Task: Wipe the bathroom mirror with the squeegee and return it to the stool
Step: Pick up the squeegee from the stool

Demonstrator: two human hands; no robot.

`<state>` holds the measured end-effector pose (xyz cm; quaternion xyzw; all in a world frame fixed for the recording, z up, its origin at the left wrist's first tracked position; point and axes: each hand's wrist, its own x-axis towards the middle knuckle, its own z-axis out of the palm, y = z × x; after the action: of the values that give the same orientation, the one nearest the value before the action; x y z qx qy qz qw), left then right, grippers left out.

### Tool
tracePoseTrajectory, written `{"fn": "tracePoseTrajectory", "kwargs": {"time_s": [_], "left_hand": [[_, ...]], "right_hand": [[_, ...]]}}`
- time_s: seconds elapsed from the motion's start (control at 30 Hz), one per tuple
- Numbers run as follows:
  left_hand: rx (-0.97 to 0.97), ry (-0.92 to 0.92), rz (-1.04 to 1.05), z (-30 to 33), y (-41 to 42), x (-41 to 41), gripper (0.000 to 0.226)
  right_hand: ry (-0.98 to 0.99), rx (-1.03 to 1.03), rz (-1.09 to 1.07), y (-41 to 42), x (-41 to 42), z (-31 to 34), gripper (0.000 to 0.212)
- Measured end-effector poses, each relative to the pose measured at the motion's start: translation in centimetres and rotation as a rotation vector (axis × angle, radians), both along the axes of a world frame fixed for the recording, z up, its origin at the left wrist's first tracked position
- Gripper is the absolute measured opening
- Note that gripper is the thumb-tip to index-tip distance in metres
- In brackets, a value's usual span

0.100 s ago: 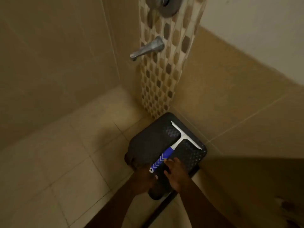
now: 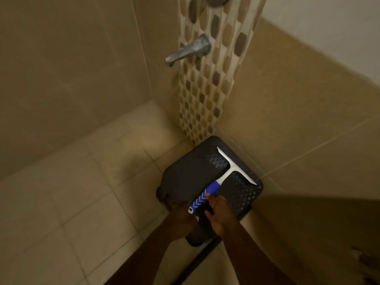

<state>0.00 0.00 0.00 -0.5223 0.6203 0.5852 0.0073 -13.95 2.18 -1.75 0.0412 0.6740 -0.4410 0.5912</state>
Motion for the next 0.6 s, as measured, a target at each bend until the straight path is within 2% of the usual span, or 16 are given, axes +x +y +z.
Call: {"fn": "tracePoseTrajectory", "kwargs": {"time_s": [0.07, 0.23, 0.33, 0.47, 0.6], "left_hand": [[-0.002, 0.018, -0.013, -0.9, -0.2, -0.2, 0.058], [-0.029, 0.012, 0.093, -2.1, 0.5, -0.7, 0.052], [-0.048, -0.012, 0.118, -1.4, 0.5, -1.0, 0.047], [-0.041, -0.081, 0.096, 1.0, -0.2, -1.8, 0.038], [-0.020, -0.017, 0.054, 3.9, -0.4, -3.0, 0.024]], "right_hand": [[-0.059, 0.001, -0.091, -0.2, 0.3, -0.6, 0.046], [-0.161, -0.029, -0.104, -0.5, 0.4, -0.4, 0.025], [-0.131, -0.016, -0.105, -0.5, 0.2, 0.2, 0.036], [-0.080, 0.049, -0.173, -0.7, -0.1, 1.9, 0.038], [-0.035, 0.057, -0.169, -1.2, -0.9, 4.1, 0.035]]}}
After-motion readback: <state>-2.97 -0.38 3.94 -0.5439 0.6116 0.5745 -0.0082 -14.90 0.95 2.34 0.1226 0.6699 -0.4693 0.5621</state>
